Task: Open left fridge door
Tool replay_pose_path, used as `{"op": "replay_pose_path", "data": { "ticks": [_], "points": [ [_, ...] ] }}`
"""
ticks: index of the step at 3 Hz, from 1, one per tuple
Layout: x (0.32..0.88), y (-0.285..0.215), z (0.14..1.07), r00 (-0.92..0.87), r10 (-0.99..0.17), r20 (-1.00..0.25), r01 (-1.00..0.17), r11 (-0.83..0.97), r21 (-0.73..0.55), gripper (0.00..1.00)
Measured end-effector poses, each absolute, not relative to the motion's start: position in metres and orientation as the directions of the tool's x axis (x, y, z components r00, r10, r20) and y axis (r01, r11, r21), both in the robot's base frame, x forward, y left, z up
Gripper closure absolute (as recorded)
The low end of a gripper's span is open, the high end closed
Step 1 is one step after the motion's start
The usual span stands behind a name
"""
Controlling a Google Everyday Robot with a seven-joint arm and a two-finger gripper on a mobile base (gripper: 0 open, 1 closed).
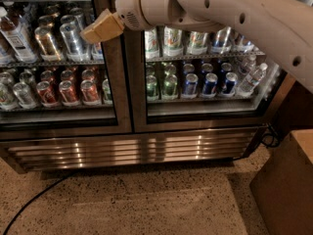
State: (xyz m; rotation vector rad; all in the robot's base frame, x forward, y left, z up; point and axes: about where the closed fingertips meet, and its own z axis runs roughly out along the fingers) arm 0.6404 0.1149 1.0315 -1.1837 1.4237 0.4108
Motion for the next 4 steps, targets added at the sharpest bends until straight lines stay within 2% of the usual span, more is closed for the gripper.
{"op": "replay_pose_path", "data": {
  "ticks": [4],
  "points": [
    [0.678, 0.148, 1.014, 0.166, -0.425, -0.89, -0.831, 0.426, -0.359, 0.14]
  ]
}}
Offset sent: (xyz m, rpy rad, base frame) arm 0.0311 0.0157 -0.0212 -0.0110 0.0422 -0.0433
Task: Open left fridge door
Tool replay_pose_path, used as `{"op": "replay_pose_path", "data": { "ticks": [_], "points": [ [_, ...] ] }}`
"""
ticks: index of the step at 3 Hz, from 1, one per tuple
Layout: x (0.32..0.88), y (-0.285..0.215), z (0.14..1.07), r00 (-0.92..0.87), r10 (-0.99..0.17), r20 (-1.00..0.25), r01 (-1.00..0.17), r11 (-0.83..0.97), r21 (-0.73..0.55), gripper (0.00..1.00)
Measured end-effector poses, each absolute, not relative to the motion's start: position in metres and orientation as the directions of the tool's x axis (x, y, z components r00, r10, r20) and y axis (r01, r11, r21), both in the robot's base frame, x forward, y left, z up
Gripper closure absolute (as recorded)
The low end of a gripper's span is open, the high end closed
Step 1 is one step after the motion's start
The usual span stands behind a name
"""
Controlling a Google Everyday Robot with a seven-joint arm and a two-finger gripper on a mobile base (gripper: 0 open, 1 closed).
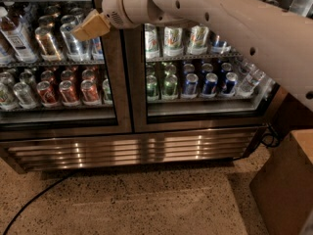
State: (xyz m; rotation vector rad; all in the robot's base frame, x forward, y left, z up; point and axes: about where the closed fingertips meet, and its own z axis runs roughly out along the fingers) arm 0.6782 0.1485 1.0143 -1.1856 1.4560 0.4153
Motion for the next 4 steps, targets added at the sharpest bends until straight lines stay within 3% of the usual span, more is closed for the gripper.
{"op": "replay_pose_path", "data": {
  "ticks": [3, 4],
  "points": [
    [0.6853, 0.1584, 1.0135, 0.196, -0.389, -0.9, -0.846, 0.398, -0.356, 0.17],
    [0.6821, 0.166, 1.0096, 0.199, -0.343, -0.918, -0.878, 0.354, -0.323, 0.36]
  ]
}}
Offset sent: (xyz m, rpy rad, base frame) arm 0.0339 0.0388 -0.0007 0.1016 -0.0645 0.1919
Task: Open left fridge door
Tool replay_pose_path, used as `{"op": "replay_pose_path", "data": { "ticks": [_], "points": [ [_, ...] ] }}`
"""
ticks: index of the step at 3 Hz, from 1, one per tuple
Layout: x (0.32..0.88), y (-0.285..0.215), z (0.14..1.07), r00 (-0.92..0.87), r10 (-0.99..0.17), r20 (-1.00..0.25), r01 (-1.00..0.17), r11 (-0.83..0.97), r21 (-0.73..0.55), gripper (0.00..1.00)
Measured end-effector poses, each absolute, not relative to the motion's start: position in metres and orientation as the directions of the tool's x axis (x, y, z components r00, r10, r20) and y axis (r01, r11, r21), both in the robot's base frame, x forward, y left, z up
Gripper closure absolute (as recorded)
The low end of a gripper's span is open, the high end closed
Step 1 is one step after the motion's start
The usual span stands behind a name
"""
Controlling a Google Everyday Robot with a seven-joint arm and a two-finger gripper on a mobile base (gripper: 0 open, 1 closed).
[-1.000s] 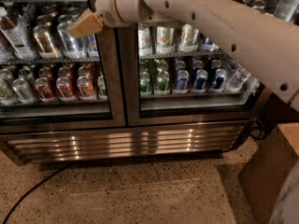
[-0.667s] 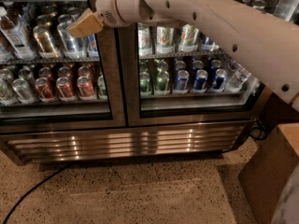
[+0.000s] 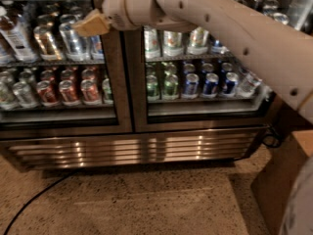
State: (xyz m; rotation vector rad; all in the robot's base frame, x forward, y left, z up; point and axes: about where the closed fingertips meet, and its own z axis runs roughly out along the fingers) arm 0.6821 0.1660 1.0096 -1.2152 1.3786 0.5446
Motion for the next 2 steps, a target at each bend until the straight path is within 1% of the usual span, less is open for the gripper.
{"op": "replay_pose_path", "data": {
  "ticks": [2],
  "points": [
    [0.6838, 0.1641, 1.0096, 0.199, -0.343, -0.918, -0.878, 0.354, -0.323, 0.83]
  ]
}}
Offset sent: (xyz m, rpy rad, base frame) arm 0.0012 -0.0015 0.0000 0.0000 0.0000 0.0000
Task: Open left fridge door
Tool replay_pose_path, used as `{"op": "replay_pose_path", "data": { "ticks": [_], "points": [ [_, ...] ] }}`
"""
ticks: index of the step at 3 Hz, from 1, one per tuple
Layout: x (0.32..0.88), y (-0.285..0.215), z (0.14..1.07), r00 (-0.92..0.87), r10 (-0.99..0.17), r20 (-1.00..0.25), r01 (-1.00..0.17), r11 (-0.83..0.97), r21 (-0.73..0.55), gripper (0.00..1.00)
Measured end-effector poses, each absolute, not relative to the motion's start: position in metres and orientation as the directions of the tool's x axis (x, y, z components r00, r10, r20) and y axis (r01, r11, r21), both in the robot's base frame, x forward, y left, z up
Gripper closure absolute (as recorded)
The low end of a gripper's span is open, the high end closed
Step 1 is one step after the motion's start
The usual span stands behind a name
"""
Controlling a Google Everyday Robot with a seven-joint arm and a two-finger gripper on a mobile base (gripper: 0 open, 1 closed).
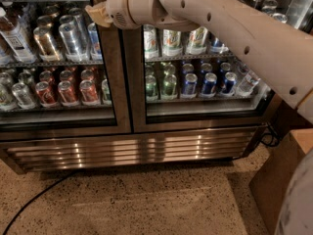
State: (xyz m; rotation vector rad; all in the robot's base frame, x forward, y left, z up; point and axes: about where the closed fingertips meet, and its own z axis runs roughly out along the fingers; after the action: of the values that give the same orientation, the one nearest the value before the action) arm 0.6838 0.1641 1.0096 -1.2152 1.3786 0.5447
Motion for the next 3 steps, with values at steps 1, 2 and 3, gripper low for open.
{"op": "replay_pose_path", "data": {
  "ticks": [1, 2, 3],
  "points": [
    [0.69, 0.159, 1.01, 0.199, -0.343, -0.918, -0.878, 0.354, -0.323, 1.0],
    [0.695, 0.155, 1.011, 0.199, -0.343, -0.918, -0.878, 0.354, -0.323, 1.0],
    [0.701, 0.15, 1.013, 0.199, -0.343, -0.918, -0.878, 0.354, -0.323, 1.0]
  ]
}}
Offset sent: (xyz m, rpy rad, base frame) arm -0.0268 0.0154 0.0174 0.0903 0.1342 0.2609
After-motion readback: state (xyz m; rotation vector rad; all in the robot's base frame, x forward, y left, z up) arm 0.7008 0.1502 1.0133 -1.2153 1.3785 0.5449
